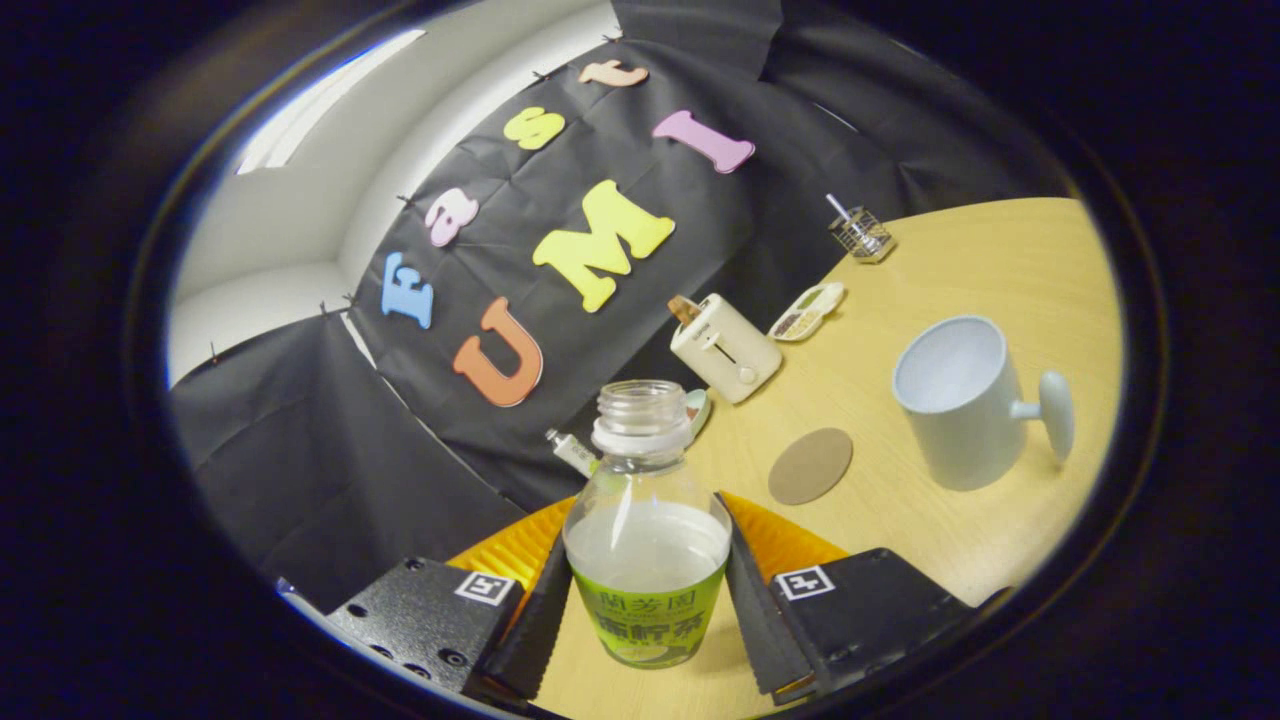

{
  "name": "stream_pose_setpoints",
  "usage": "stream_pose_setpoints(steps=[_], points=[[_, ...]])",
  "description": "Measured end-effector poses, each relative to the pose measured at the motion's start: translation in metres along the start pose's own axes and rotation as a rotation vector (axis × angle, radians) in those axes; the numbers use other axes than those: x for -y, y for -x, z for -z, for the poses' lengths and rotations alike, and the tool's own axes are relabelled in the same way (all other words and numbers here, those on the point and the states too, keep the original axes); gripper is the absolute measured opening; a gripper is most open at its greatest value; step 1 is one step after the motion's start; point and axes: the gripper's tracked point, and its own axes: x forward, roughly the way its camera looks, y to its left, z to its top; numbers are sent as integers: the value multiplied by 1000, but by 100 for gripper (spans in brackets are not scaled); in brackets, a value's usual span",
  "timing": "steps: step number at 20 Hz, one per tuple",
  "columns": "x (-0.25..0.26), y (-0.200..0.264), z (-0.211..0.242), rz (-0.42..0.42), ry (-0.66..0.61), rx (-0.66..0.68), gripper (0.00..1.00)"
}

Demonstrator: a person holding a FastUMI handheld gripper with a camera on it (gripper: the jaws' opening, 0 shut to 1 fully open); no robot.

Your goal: Take the bottle from table, then pour the juice into the cup, finally place the bottle on the coaster

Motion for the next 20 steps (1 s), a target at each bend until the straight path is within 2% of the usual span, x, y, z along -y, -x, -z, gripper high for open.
stream_pose_setpoints(steps=[4,7,15,20], points=[[-2,6,-20,-55,-106,50,80],[5,0,-22,-58,-158,37,80],[3,-5,-48,-151,-416,85,79],[6,-3,-68,-168,-487,127,79]])
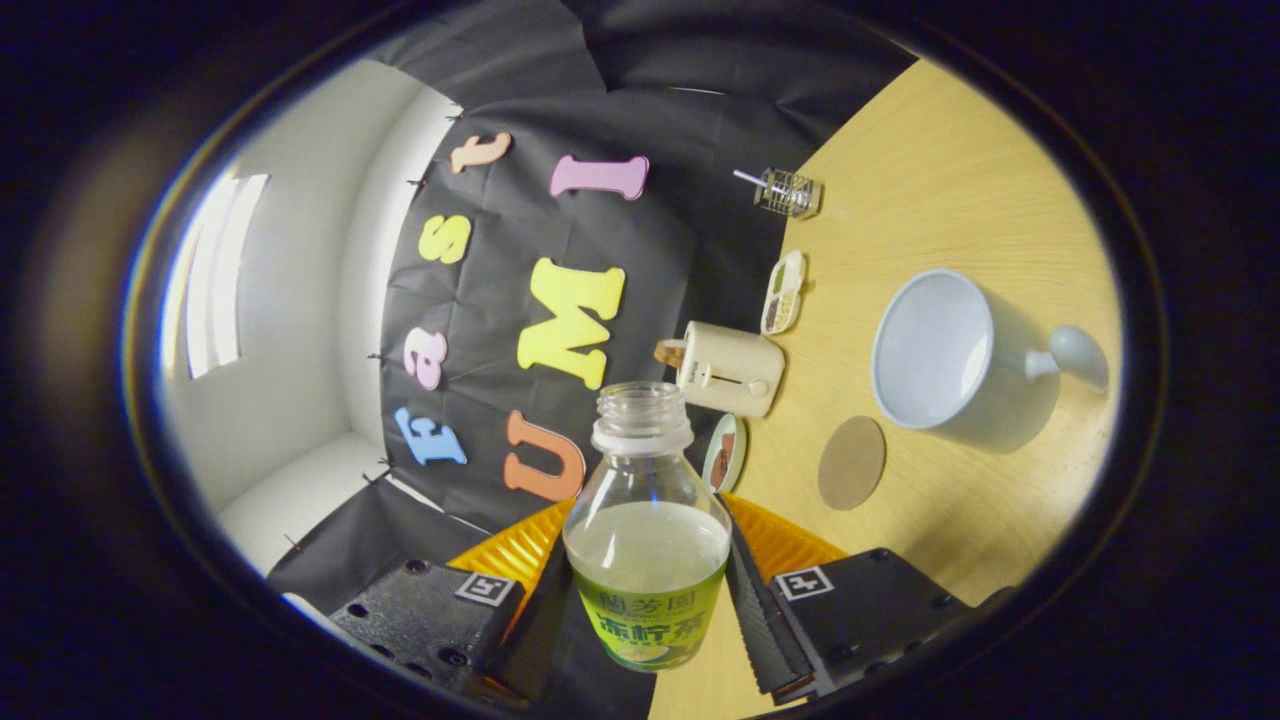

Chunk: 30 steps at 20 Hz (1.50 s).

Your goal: Take the bottle from table, then pour the juice into the cup, finally place the bottle on the coaster

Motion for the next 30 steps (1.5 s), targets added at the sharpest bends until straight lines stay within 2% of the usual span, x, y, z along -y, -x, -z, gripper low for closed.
stream_pose_setpoints(steps=[7,11,20,26,30], points=[[-4,7,-7,-64,-258,11,79],[0,4,-8,-45,-310,13,79],[-1,8,-6,-49,-443,20,79],[-7,8,-13,-82,-495,17,79],[-3,7,-11,-70,-540,19,79]])
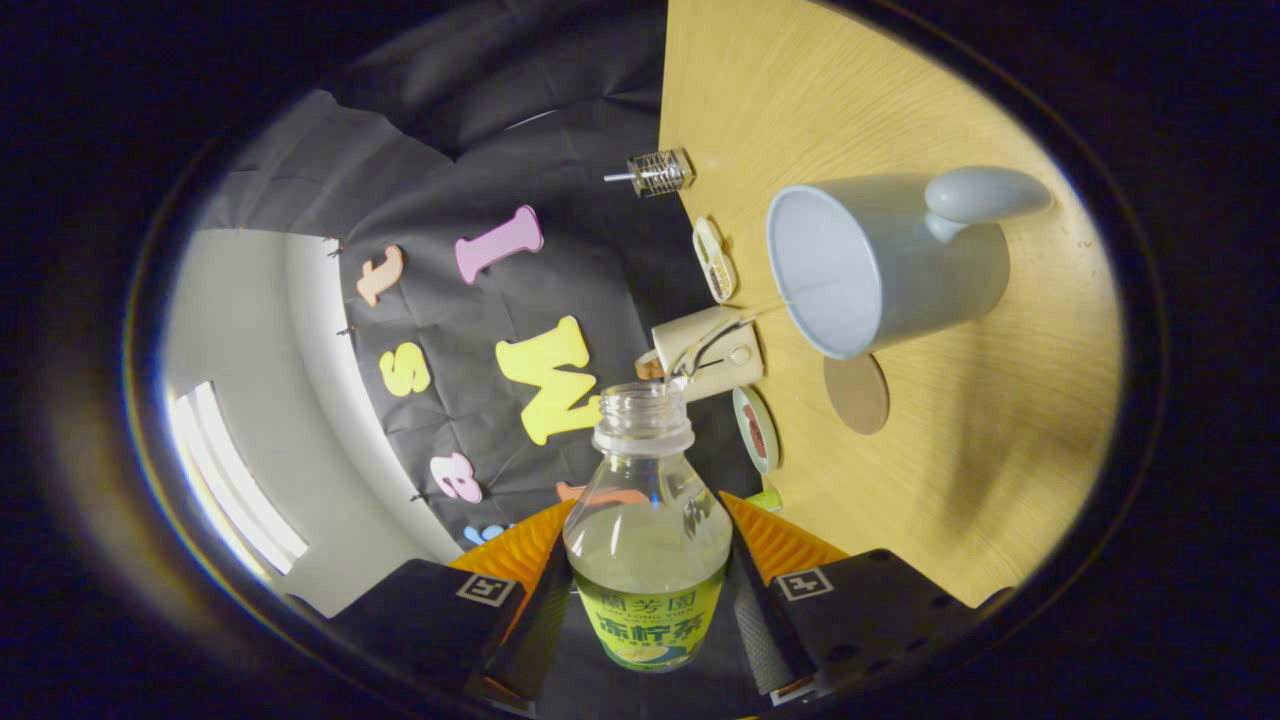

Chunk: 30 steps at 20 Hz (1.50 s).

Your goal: Take the bottle from table, then pour the juice into the cup, finally place the bottle on the coaster

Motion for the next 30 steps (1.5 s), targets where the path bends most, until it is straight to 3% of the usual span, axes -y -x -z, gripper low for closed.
stream_pose_setpoints(steps=[30], points=[[-21,4,-11,-80,-221,-25,80]])
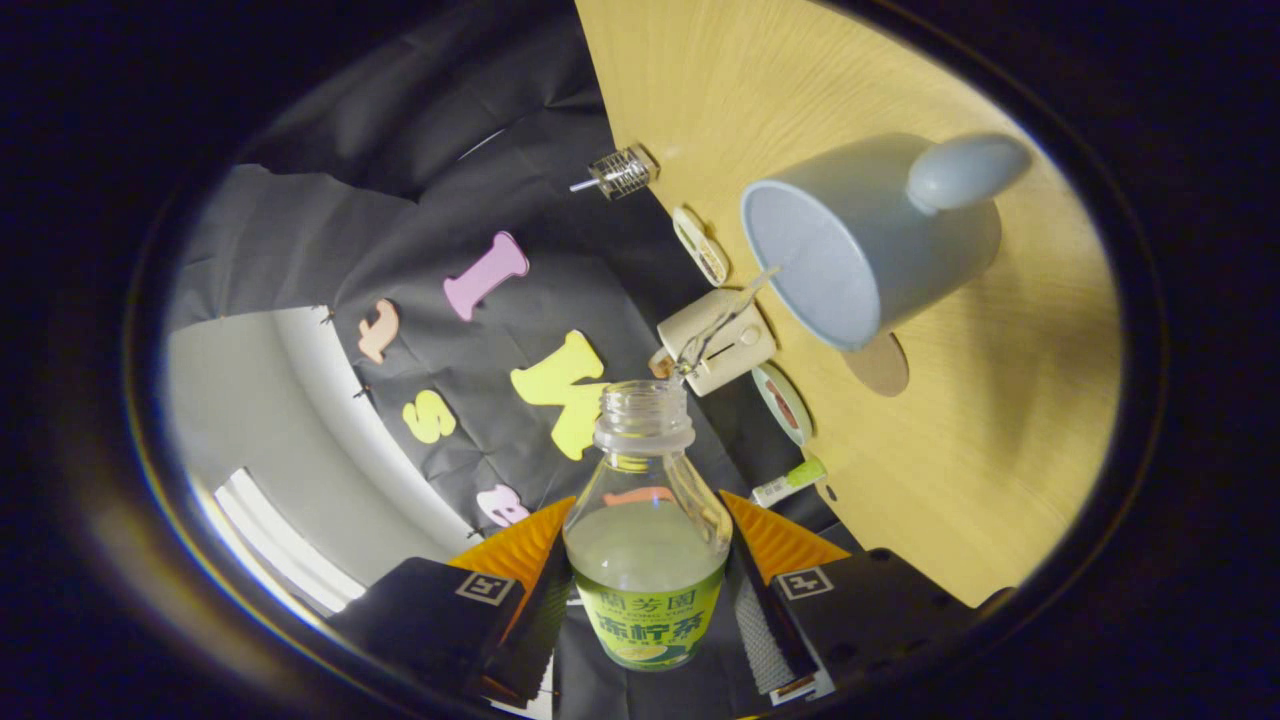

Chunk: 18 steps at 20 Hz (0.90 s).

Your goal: Take the bottle from table, then pour the juice into the cup, finally place the bottle on the coaster

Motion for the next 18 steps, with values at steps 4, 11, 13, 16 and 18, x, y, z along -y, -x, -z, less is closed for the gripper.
stream_pose_setpoints(steps=[4,11,13,16,18], points=[[-2,0,1,-13,-27,5,80],[-1,-6,7,14,-133,47,80],[0,-7,7,11,-140,52,80],[-3,-6,4,-12,-151,69,80],[-6,-6,1,-33,-173,80,80]])
